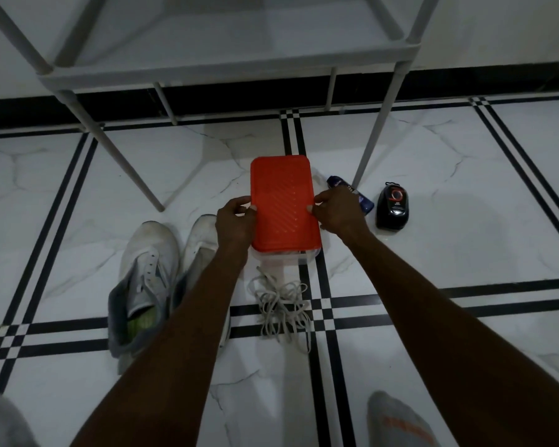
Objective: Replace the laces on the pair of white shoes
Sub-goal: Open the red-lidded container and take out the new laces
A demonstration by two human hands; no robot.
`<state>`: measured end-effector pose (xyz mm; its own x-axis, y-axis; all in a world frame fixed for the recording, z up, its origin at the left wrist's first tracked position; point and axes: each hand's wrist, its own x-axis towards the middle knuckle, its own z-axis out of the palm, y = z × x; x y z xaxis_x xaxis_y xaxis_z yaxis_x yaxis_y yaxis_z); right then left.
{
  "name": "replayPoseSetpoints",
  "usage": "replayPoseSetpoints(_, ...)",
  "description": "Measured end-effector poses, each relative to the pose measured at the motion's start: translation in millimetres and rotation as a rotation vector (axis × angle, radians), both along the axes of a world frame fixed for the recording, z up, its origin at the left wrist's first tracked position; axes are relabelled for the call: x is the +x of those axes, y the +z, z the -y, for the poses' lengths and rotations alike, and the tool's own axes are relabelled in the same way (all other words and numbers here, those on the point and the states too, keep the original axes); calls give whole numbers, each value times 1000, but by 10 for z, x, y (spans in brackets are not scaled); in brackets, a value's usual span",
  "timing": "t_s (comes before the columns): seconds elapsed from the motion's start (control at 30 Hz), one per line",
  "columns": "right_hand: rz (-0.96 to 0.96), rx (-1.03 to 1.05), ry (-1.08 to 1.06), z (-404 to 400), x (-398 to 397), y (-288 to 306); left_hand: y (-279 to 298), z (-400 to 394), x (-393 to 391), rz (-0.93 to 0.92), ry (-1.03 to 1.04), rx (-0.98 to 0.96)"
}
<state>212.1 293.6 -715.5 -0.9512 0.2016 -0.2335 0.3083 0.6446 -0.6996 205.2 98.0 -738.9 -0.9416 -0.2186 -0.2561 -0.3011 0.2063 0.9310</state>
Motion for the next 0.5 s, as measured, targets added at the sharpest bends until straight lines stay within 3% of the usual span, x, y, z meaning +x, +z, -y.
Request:
replayPoseSetpoints(0.2, 166, -513, -270, -53, 36, -95, -54, 15, -15, 113, 46, 75)
replayPoseSetpoints(0.5, 212, -563, -289, -22, 154, 201, 167, 74, 27, 86, 32, 104)
